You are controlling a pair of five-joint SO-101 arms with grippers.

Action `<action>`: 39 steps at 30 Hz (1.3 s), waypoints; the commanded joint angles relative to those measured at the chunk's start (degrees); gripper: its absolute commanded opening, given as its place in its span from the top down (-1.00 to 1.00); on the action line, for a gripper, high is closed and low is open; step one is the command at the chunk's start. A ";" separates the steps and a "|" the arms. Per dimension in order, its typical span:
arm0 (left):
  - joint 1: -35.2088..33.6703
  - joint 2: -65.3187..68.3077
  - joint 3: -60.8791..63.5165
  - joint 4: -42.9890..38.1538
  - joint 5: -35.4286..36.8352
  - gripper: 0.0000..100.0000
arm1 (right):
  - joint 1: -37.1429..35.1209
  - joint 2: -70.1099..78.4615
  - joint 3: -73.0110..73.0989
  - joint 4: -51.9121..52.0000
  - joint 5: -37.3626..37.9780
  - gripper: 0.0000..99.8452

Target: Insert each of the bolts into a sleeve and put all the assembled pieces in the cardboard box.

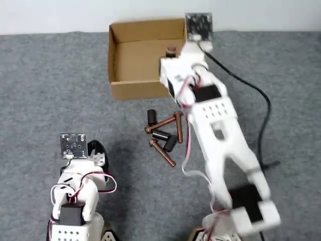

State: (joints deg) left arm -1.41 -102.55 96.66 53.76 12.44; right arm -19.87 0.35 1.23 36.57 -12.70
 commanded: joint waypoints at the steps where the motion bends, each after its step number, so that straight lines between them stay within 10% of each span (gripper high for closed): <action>1: 0.53 0.00 -0.13 3.34 -0.44 0.99 | 0.48 10.24 -16.09 -1.80 -0.26 0.98; 13: 0.18 0.18 -0.13 2.11 -0.53 0.99 | -0.22 45.14 -46.42 -1.27 6.68 0.98; 29: 0.18 0.18 -0.13 2.46 -0.79 0.99 | -3.38 54.55 -53.01 7.34 16.97 0.78; 39: 0.09 0.18 -0.13 2.55 -0.88 0.99 | -7.34 55.08 -79.65 42.59 16.09 0.96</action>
State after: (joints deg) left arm -1.23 -102.37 96.66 56.22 12.35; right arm -25.76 55.91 -68.92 68.40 3.56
